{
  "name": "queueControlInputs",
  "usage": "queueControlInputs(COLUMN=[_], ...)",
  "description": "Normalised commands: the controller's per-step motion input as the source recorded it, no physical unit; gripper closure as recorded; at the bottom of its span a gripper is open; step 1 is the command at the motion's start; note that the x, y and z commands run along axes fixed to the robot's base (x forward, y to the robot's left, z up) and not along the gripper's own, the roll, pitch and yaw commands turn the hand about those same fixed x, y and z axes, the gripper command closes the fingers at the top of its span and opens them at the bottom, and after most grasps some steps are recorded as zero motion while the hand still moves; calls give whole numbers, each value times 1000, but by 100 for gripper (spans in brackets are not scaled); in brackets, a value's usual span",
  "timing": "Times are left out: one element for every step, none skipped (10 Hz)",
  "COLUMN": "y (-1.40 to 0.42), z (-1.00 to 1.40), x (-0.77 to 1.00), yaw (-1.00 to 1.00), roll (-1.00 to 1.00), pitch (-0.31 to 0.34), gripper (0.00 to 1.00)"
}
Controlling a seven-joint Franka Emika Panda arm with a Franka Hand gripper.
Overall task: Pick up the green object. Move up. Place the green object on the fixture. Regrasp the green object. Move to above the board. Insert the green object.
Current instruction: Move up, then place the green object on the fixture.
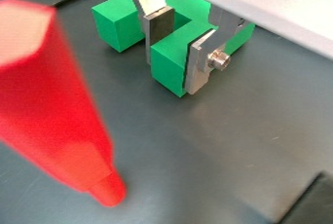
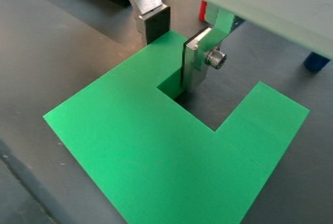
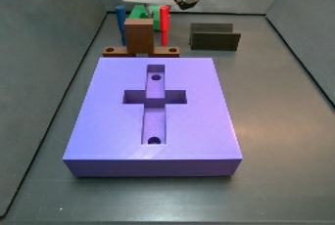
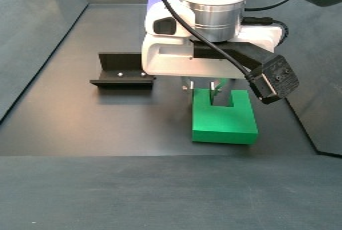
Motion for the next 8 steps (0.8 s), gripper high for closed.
queueControlInputs(y=[0, -53, -36, -29, 0, 0, 0, 0], z=[833, 708, 583, 255, -23, 0, -17, 0], x=[0, -89, -96, -31, 0, 0, 0, 194], yaw=[0, 43, 39, 30, 0, 0, 0, 0], roll=[0, -9, 20, 84, -51, -6, -29, -197], pitch=[0, 63, 75, 71, 0, 0, 0, 34], gripper=[100, 100, 100, 100, 100, 100, 100, 100])
